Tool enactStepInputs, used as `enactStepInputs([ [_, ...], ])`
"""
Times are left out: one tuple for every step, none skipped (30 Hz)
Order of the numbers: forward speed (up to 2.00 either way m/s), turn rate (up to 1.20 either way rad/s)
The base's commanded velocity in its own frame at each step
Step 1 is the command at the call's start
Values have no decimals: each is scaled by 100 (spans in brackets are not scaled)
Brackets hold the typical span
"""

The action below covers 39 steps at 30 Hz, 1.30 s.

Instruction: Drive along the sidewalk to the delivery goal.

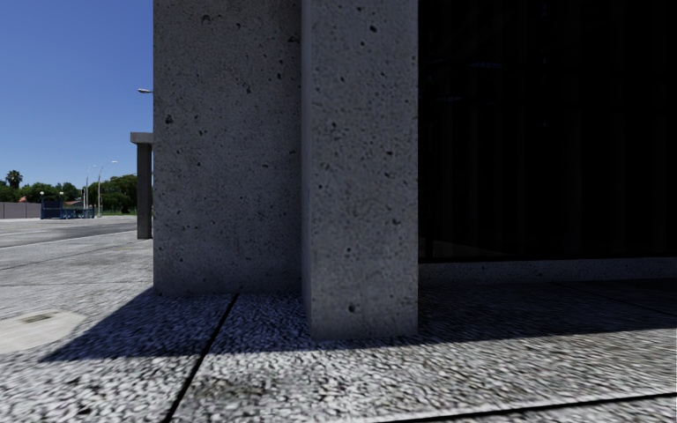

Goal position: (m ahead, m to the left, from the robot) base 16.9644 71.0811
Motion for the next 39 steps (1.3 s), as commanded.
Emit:
enactStepInputs([
  [0,0],
  [0,0],
  [0,0],
  [0,0],
  [0,0],
  [0,0],
  [0,0],
  [0,0],
  [0,0],
  [0,0],
  [0,0],
  [0,0],
  [0,0],
  [0,0],
  [0,0],
  [0,0],
  [0,0],
  [0,0],
  [0,0],
  [0,0],
  [0,0],
  [0,0],
  [0,0],
  [0,0],
  [0,0],
  [0,0],
  [0,0],
  [0,0],
  [0,0],
  [0,0],
  [13,0],
  [13,0],
  [44,0],
  [58,0],
  [61,0],
  [61,0],
  [62,0],
  [62,0],
  [62,0],
])
